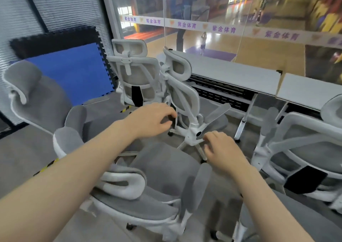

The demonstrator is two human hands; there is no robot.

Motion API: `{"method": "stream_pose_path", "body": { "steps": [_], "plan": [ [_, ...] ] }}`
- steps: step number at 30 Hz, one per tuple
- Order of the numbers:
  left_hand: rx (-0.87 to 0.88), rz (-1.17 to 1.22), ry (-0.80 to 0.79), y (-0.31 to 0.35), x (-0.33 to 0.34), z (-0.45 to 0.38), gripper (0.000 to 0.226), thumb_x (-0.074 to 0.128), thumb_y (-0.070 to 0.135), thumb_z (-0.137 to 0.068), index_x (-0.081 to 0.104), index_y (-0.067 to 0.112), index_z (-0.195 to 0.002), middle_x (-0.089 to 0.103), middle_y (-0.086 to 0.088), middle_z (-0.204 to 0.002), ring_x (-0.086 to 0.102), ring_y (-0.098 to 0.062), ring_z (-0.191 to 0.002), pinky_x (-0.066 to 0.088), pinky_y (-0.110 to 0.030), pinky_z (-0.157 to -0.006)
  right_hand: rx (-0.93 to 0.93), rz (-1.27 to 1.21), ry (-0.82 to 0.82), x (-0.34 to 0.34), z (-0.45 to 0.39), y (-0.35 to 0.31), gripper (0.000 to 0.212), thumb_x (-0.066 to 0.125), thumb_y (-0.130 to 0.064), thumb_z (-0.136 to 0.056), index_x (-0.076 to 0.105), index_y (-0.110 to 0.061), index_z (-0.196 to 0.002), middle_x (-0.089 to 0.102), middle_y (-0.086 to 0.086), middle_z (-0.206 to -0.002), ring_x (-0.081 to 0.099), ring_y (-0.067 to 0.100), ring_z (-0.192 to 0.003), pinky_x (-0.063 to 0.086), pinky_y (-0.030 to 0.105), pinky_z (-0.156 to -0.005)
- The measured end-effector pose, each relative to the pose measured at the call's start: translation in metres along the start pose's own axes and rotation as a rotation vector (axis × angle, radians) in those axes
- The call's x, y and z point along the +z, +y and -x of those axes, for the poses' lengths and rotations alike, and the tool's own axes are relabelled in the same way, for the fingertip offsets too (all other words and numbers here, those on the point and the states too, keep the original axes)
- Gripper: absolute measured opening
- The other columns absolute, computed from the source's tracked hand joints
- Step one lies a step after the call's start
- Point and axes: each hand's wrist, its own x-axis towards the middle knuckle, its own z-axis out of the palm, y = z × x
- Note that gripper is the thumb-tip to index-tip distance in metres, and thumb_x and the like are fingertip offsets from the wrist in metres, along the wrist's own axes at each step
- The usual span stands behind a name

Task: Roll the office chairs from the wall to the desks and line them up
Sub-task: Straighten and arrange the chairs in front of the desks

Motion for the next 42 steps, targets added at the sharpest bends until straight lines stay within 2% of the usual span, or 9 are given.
{"method": "stream_pose_path", "body": {
  "steps": [6, 13, 20, 25, 28, 31, 35, 37, 42],
  "plan": [
    [0.038, -0.031, -0.082, -0.059, 0.015, -0.081, 0.034, 0.051, 0.034, -0.094, 0.053, 0.032, -0.128, 0.055, 0.008, -0.129, 0.049, -0.013, -0.120, 0.042, -0.037, -0.102, 0.099, 0.016, -0.017, 0.003, -0.065, 0.032, 0.026, 0.045, -0.029, -0.093, 0.052, -0.021, -0.117, 0.057, -0.002, -0.114, 0.051, 0.021, -0.103, 0.045, 0.036, -0.084],
    [-0.006, -0.055, -0.162, -0.103, 0.036, -0.168, 0.047, 0.051, 0.033, -0.094, 0.044, 0.025, -0.139, 0.048, 0.003, -0.139, 0.044, -0.021, -0.129, 0.038, -0.039, -0.106, 0.083, 0.085, -0.090, 0.010, -0.149, 0.073, 0.030, 0.044, -0.027, -0.093, 0.051, -0.019, -0.120, 0.056, 0.001, -0.117, 0.051, 0.024, -0.106, 0.043, 0.036, -0.085],
    [-0.127, -0.135, -0.143, -0.137, 0.061, -0.265, 0.060, 0.053, 0.034, -0.092, 0.033, 0.023, -0.147, 0.031, -0.002, -0.154, 0.030, -0.029, -0.139, 0.033, -0.048, -0.111, -0.047, 0.178, -0.083, 0.031, -0.267, 0.116, 0.023, 0.045, -0.025, -0.091, 0.050, -0.014, -0.111, 0.054, 0.007, -0.107, 0.052, 0.028, -0.099, 0.032, 0.034, -0.070],
    [-0.218, -0.216, -0.151, -0.145, 0.107, -0.315, 0.068, 0.054, 0.036, -0.088, 0.026, 0.017, -0.147, 0.024, -0.009, -0.155, 0.024, -0.032, -0.142, 0.033, -0.050, -0.111, -0.030, 0.148, -0.134, 0.067, -0.348, 0.136, 0.036, 0.045, -0.024, -0.092, 0.042, -0.009, -0.124, 0.051, 0.012, -0.119, 0.048, 0.031, -0.107, 0.037, 0.038, -0.079],
    [-0.254, -0.217, -0.129, -0.149, 0.135, -0.336, 0.079, 0.054, 0.037, -0.087, 0.013, 0.017, -0.152, 0.016, -0.009, -0.159, 0.017, -0.030, -0.146, 0.028, -0.048, -0.114, 0.011, 0.080, -0.123, 0.095, -0.386, 0.139, 0.038, 0.045, -0.021, -0.091, 0.039, -0.008, -0.127, 0.046, 0.013, -0.125, 0.046, 0.032, -0.113, 0.040, 0.040, -0.083],
    [-0.331, -0.188, -0.141, -0.158, 0.150, -0.353, 0.089, 0.055, 0.036, -0.088, -0.002, 0.016, -0.154, 0.005, -0.011, -0.162, 0.008, -0.030, -0.149, 0.021, -0.048, -0.118, 0.087, -0.051, -0.149, 0.121, -0.413, 0.137, 0.048, 0.045, -0.017, -0.093, 0.030, -0.007, -0.136, 0.038, 0.013, -0.136, 0.040, 0.033, -0.122, 0.042, 0.044, -0.090],
    [-0.402, -0.112, -0.131, -0.164, 0.159, -0.369, 0.092, 0.058, 0.033, -0.088, -0.005, 0.016, -0.154, -0.003, -0.012, -0.162, 0.004, -0.031, -0.149, 0.020, -0.049, -0.118, 0.139, -0.153, -0.231, 0.141, -0.431, 0.129, 0.058, 0.051, -0.022, -0.093, 0.024, -0.008, -0.142, 0.034, 0.014, -0.142, 0.035, 0.034, -0.128, 0.042, 0.048, -0.098],
    [-0.389, -0.114, -0.133, -0.164, 0.165, -0.373, 0.091, 0.057, 0.031, -0.088, -0.004, 0.017, -0.154, -0.005, -0.011, -0.162, 0.003, -0.031, -0.149, 0.019, -0.050, -0.118, 0.140, -0.161, -0.230, 0.148, -0.433, 0.127, 0.053, 0.049, -0.020, -0.095, 0.026, -0.007, -0.141, 0.036, 0.013, -0.142, 0.036, 0.034, -0.127, 0.044, 0.048, -0.095],
    [-0.367, -0.150, -0.164, -0.165, 0.174, -0.379, 0.091, 0.058, 0.031, -0.088, -0.003, 0.023, -0.154, -0.006, -0.004, -0.163, 0.001, -0.029, -0.149, 0.019, -0.049, -0.119, 0.131, -0.134, -0.136, 0.149, -0.430, 0.132, 0.035, 0.038, -0.002, -0.093, 0.038, -0.004, -0.128, 0.045, 0.015, -0.133, 0.044, 0.034, -0.121, 0.045, 0.044, -0.086]
  ]
}}
